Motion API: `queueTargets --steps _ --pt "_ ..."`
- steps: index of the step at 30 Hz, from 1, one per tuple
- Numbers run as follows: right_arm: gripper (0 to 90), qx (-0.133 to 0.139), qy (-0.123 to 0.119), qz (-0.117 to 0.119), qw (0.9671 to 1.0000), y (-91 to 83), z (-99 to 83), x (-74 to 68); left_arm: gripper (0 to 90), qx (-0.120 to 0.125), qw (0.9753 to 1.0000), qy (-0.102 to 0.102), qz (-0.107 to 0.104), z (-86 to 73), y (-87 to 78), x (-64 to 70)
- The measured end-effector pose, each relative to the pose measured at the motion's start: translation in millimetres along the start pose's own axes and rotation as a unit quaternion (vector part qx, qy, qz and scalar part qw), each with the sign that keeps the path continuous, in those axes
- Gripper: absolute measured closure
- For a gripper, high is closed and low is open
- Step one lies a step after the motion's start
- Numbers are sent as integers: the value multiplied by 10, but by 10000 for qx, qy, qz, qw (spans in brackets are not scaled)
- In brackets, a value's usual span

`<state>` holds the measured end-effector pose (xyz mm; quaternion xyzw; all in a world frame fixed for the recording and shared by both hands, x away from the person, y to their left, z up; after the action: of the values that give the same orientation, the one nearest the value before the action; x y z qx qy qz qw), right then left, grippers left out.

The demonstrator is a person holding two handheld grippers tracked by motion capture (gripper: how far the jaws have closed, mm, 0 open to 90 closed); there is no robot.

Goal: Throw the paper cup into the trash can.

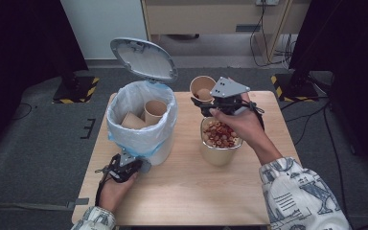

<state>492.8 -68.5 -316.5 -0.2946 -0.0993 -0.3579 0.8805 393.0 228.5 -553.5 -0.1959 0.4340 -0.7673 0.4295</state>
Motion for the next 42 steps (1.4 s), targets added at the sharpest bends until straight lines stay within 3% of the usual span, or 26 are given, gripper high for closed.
queueTargets --steps 22,42 --pt "282 16 -242 250 9994 225 496 -335 855 20 10000 -12 6 3 1 0" --pt "280 -20 -189 505 9985 512 693 -507 855 28 10000 -30 -11 2 2 0"
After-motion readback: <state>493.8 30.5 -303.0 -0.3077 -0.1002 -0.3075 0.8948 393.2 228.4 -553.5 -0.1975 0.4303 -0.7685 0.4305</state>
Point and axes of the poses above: each handheld gripper's, and its own axes: y roughly forward along the jaws, z roughly out of its top, x roughly to its right, the point moved 5 cm from there along y, roughly forward along the jaws, and after that the axes turned 14 degrees about -x, right-handed, at the moved point
